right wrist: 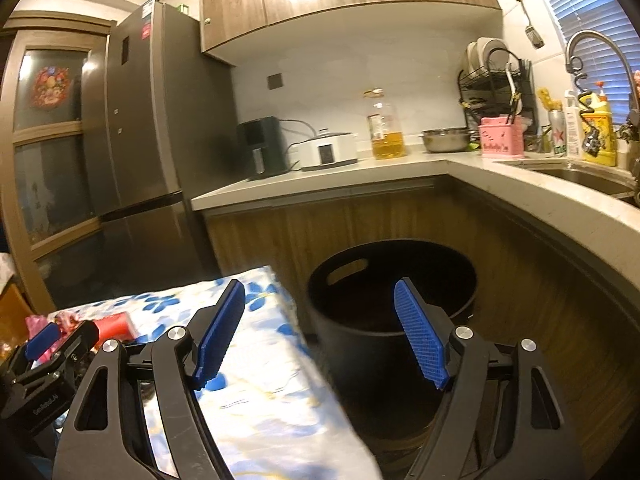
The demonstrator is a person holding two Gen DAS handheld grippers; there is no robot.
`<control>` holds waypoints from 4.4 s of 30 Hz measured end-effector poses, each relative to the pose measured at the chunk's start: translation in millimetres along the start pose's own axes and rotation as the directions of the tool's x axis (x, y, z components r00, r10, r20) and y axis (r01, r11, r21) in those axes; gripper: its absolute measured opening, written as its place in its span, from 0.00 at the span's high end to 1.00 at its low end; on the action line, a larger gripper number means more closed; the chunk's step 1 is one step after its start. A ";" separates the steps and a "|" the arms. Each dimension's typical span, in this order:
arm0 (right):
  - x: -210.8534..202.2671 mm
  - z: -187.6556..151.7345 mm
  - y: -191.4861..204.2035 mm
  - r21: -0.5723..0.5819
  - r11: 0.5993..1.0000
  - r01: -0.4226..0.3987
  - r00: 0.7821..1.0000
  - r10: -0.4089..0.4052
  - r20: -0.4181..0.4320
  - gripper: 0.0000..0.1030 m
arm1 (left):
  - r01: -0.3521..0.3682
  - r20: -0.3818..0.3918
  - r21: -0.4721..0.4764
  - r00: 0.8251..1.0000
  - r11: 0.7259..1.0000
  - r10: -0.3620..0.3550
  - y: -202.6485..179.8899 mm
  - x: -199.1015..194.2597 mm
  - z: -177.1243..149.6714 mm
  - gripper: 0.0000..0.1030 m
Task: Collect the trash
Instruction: 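Move both tools back over the black bags on the table, then grasp a black plastic bag with the left tool while the right tool grasps another black bag, then carry both black bags over the black bin with both tools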
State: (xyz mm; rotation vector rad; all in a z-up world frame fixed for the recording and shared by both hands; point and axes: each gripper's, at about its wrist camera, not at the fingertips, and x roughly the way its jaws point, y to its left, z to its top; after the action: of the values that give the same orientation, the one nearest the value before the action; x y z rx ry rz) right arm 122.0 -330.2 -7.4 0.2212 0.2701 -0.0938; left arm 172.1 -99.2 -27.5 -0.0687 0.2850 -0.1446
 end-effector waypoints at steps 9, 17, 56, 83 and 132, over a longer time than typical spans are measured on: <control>1.3 -16.9 46.9 -0.018 0.996 -0.087 0.996 0.087 -0.015 0.27 | -0.151 -0.015 -0.021 0.989 0.988 0.150 54.4 -10.9 -15.3 0.06; 13.9 -29.7 79.1 -0.047 0.989 -0.142 0.989 0.140 -0.051 0.27 | -0.197 -0.056 0.010 0.979 0.980 0.198 71.9 1.0 -26.7 0.07; 109.6 -108.1 191.9 -0.128 0.940 -0.317 0.894 0.251 -0.371 0.65 | -0.128 -0.056 -0.150 0.991 0.980 0.121 135.1 -43.1 2.4 0.98; 20.9 -33.2 94.7 -0.093 0.972 -0.216 0.971 0.204 -0.123 0.97 | -0.023 -0.039 -0.042 0.999 0.999 0.021 59.9 -48.5 14.7 0.98; 30.9 49.3 -77.6 -0.010 0.982 0.187 0.978 -0.186 0.091 0.97 | 0.408 -0.038 0.154 0.912 0.900 -0.408 -199.5 94.7 58.4 0.98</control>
State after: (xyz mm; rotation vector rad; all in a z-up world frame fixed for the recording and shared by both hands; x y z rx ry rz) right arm 154.7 -418.8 14.6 0.1718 0.2017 -0.2865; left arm 252.3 -307.8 19.9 0.0315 0.2603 -0.5860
